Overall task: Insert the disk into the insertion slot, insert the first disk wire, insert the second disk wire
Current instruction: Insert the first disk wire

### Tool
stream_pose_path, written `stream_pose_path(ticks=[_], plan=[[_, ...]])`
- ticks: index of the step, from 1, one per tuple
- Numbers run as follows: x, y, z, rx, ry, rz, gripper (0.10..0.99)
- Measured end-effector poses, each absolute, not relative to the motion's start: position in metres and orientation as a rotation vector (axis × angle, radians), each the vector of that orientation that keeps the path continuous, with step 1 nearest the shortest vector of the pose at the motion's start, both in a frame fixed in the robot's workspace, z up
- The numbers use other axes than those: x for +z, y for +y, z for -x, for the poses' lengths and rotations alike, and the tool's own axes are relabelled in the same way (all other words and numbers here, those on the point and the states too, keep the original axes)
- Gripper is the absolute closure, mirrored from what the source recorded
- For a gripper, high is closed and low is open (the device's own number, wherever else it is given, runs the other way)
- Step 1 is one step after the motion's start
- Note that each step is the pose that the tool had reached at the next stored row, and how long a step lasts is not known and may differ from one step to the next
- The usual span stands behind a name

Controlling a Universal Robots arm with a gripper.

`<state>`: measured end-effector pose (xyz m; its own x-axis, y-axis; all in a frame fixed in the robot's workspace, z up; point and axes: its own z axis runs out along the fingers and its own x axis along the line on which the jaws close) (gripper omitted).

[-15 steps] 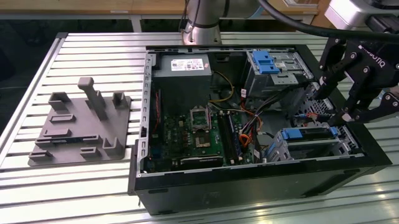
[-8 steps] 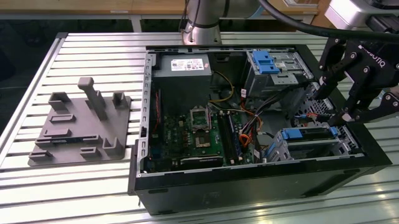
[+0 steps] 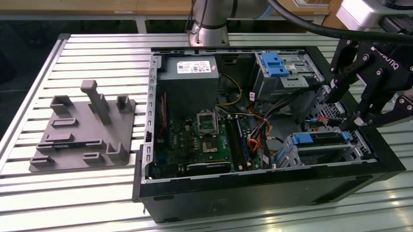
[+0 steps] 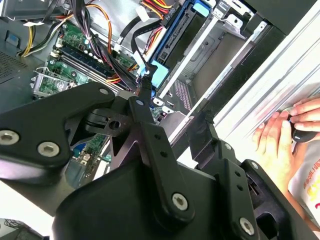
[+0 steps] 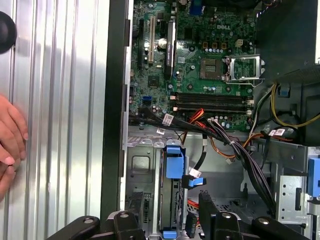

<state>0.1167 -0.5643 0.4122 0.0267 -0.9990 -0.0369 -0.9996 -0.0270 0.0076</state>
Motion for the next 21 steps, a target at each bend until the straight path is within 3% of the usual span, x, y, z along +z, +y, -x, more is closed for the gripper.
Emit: stream_pose_path(ticks=[21], plan=[[0.412,-0.553,-0.12,-0.016,2.293,2.182,0.529]])
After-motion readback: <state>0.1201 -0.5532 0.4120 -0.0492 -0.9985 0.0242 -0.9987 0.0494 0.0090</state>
